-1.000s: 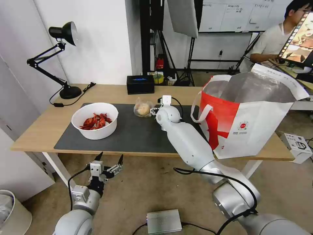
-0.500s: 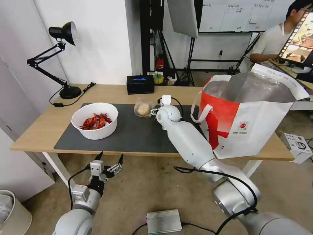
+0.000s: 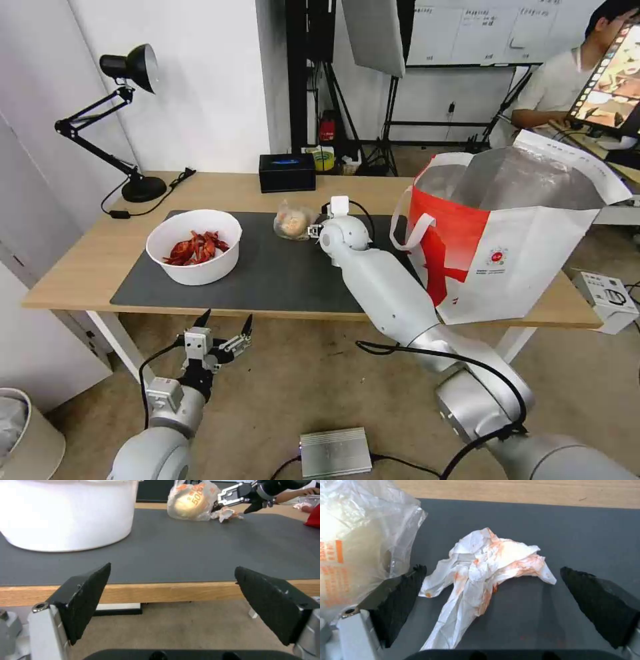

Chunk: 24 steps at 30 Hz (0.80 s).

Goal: Pick up the trash from the table and place it into the takeout bag.

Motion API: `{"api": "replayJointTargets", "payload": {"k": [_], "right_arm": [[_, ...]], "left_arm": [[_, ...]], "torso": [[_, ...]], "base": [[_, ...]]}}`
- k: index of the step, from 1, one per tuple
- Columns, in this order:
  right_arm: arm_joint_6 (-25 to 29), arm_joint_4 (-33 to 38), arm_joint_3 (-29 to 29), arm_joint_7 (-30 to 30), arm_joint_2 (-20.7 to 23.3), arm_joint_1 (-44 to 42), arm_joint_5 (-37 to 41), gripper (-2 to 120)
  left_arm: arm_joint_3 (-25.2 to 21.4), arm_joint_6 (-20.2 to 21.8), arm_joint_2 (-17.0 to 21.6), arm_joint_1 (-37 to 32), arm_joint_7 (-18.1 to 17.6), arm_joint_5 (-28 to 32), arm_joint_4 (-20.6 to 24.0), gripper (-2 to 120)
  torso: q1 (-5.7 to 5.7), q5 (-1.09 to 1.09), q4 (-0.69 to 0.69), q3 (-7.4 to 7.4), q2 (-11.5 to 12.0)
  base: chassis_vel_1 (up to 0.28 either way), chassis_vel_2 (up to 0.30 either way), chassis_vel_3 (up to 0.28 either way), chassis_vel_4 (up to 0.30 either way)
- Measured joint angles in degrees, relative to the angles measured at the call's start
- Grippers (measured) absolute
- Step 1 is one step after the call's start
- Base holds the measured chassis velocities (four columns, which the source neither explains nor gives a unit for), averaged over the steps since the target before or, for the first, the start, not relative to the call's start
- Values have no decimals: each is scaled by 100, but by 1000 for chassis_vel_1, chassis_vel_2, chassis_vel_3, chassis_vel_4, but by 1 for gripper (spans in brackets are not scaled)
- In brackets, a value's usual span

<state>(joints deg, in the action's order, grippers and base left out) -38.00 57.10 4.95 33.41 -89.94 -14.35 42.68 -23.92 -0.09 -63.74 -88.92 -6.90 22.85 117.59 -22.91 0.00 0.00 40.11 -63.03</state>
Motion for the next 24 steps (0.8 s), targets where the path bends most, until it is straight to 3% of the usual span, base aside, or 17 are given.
{"api": "replayJointTargets", "payload": {"k": [16,24], "right_arm": [[-16,-51,-22,-3,1,16,11,100],[-16,-69,-21,-11,0,2,18,73]], "left_arm": [[32,22,5,-17,-7,-17,25,100],[40,20,-28,-24,-9,-62,34,100]], "torso": [[0,0,0,0,0],[0,0,0,0,0]], "base": [[0,0,0,0],[0,0,0,0]]}}
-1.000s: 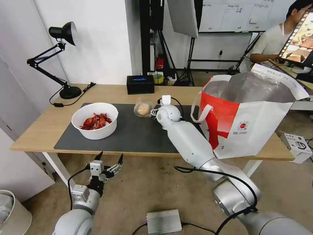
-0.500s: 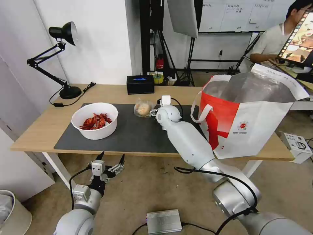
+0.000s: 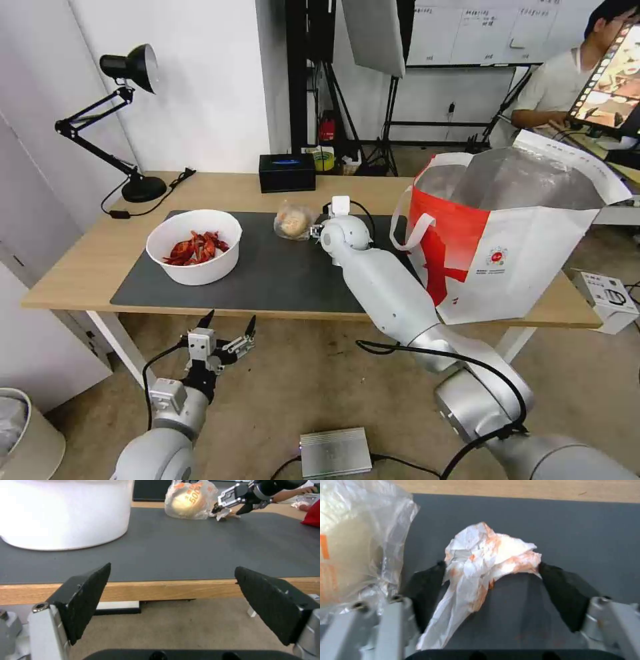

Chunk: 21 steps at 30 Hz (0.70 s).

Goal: Pick up the trash from the table and place it into the takeout bag.

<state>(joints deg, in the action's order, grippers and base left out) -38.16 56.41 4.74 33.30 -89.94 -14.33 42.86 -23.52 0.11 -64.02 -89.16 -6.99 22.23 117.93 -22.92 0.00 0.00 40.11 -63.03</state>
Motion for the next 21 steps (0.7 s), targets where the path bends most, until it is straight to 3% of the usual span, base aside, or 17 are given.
{"api": "replayJointTargets", "payload": {"k": [1,5,14,17,21], "right_arm": [[0,0,0,0,0,0,0,73],[-29,33,0,-28,0,-23,37,50],[-62,53,2,-40,-2,-25,173,23],[-63,53,-1,-36,-1,-38,192,7],[-62,54,-4,-36,-1,-39,204,0]], "left_arm": [[0,0,0,0,0,0,0,100],[-12,0,10,-5,-5,-1,52,100],[58,0,-21,24,-8,4,53,100],[92,0,-29,47,-11,8,53,100],[100,0,-24,61,-13,17,53,100]], "torso": [[0,0,0,0,0],[0,0,0,0,0],[0,0,0,0,0],[0,0,0,0,0],[0,0,0,0,0]], "base": [[0,0,0,0],[0,0,0,0],[0,0,0,0],[0,0,0,0],[0,0,0,0]]}}
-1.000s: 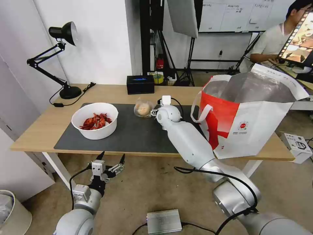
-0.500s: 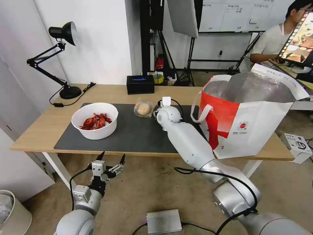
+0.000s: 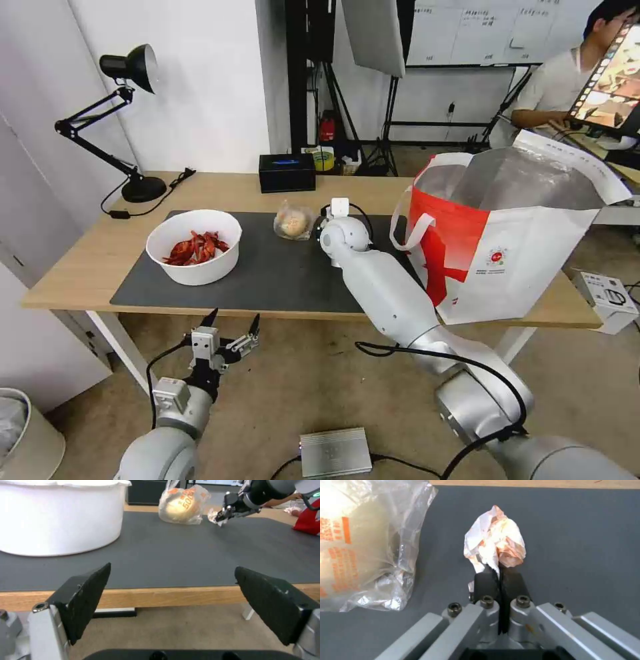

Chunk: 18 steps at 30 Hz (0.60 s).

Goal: Pick up the trash from the table and place it into the takeout bag.

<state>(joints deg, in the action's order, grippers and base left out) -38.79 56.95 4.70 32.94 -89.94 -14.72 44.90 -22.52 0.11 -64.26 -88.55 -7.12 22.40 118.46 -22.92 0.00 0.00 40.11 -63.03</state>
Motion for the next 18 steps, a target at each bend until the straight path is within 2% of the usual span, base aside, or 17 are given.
{"api": "replayJointTargets", "payload": {"k": [12,18], "right_arm": [[14,159,-28,79,30,-16,-12,0],[4,853,-34,399,224,-71,42,0]], "left_arm": [[21,-5,9,12,-6,8,1,100],[24,-5,14,-1,-12,11,22,100]], "torso": [[-1,0,0,0,0],[-1,0,0,0,0]], "base": [[0,0,0,0],[0,0,0,0]]}}
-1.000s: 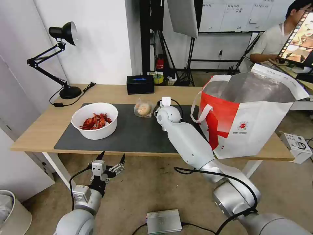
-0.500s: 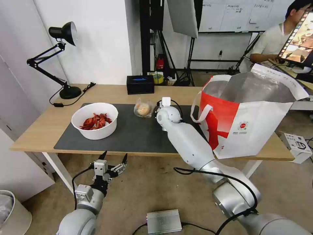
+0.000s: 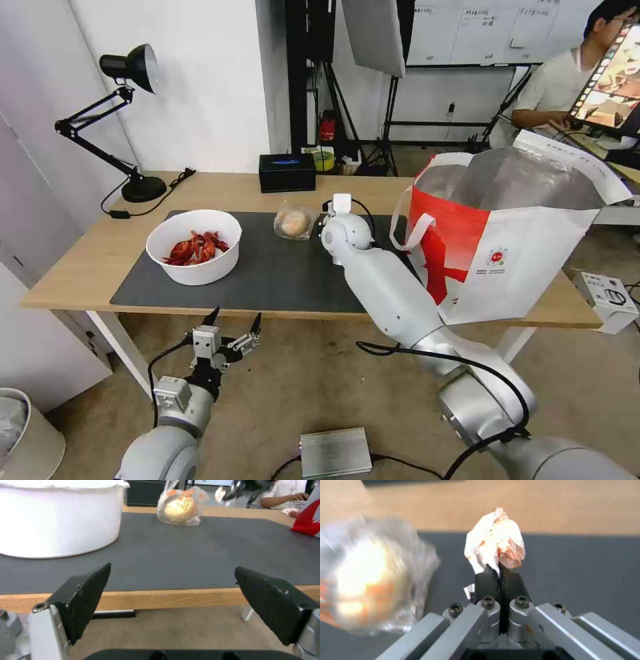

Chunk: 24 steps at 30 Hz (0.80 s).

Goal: Pick up the trash from the table and place it into the takeout bag.

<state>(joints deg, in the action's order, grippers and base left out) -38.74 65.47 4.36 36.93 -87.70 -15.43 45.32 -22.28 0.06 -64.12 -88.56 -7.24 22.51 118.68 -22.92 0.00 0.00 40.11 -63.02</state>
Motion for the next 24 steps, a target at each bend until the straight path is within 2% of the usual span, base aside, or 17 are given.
{"api": "replayJointTargets", "payload": {"k": [10,24], "right_arm": [[-106,1114,145,661,485,-110,343,0],[-70,2126,153,655,1011,-302,470,0]], "left_arm": [[-17,-2,-45,-81,-3,-5,12,100],[-58,-10,-82,-160,-5,-50,55,100]], "torso": [[0,0,0,0,0],[0,0,0,0,0]], "base": [[0,0,0,0],[0,0,0,0]]}}
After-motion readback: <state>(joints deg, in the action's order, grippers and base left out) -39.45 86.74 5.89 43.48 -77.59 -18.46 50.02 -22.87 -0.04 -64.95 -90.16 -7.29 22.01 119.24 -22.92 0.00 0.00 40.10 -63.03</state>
